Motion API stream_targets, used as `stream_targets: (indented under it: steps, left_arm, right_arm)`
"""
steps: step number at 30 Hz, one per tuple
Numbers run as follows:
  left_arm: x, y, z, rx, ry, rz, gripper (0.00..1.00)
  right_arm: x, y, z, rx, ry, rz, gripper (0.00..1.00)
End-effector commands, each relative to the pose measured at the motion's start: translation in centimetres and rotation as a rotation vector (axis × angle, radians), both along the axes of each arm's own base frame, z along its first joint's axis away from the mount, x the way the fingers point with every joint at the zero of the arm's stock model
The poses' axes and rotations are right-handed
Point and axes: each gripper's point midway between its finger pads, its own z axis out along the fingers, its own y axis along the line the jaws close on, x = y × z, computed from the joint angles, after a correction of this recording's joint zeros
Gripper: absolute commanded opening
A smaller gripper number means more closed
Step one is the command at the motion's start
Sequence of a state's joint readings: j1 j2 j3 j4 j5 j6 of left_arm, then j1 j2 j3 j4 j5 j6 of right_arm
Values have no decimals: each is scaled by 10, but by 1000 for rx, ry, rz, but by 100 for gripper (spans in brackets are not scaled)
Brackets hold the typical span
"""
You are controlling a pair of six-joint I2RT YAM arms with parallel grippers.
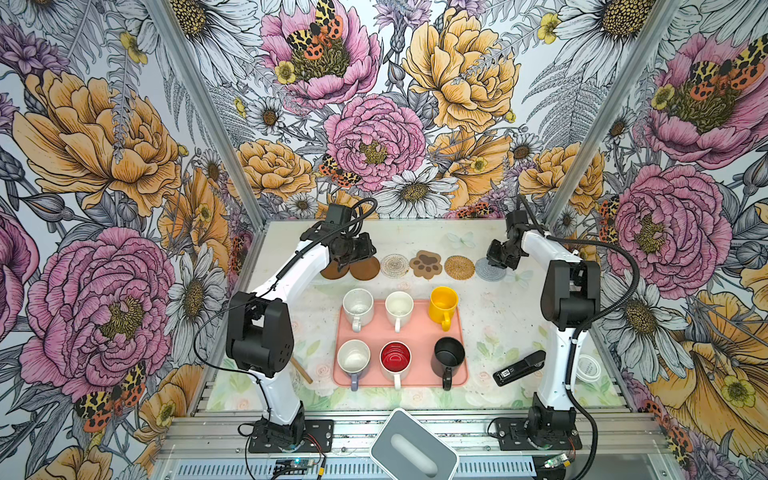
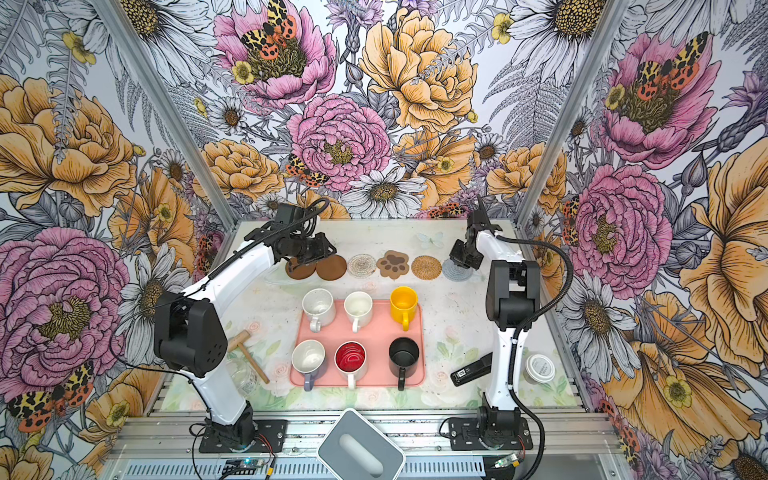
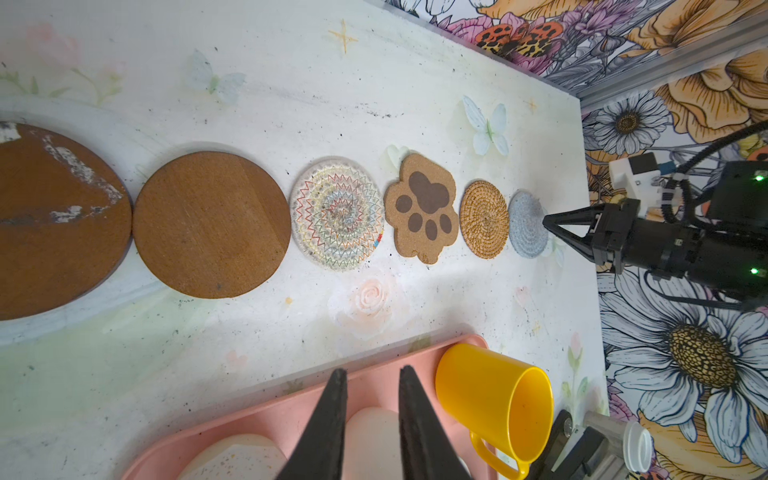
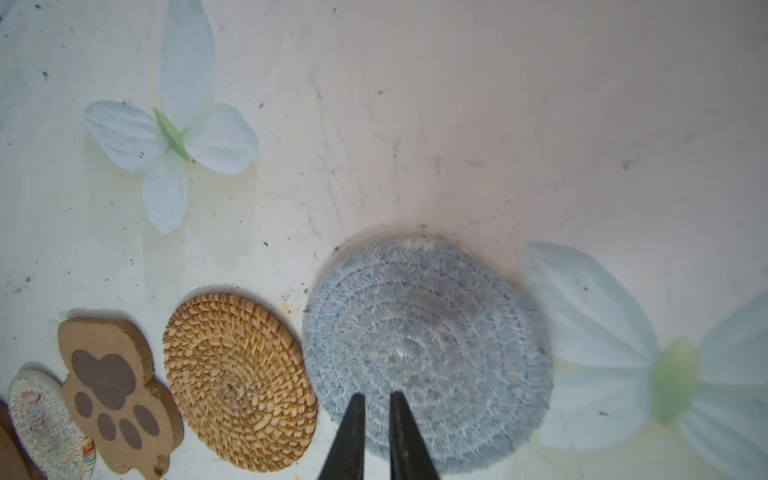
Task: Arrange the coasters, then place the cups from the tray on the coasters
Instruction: 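Lift the right gripper toward the mugs on the pink tray while the left gripper rises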
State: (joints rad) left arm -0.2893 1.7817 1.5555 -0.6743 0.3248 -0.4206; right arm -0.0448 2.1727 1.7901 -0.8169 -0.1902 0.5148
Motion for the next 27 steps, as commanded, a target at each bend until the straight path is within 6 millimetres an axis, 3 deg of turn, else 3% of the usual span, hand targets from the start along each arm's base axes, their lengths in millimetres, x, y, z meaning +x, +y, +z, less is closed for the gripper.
stream_targets:
  steps: [1,6,11,16,19,27]
  left_arm:
    - [4,6,26,-18,-70,22,31]
    - [5,5,40,-31,-113,17,46]
    - [-1,-4,68,-78,-214,-34,54]
    - [-18,-7,104,-136,-369,-74,65]
    - [-29,-6,115,-149,-427,-87,68]
    - [-55,8,121,-112,-514,-70,71]
  right_arm:
    - [3,0,65,-40,-135,-3,19]
    - [-9,11,112,-71,-230,41,24]
    - [-35,27,140,-129,-284,92,34]
    - [-72,50,148,-167,-299,159,38]
    - [-97,66,146,-165,-295,201,39]
    - [-157,99,144,-167,-312,258,46]
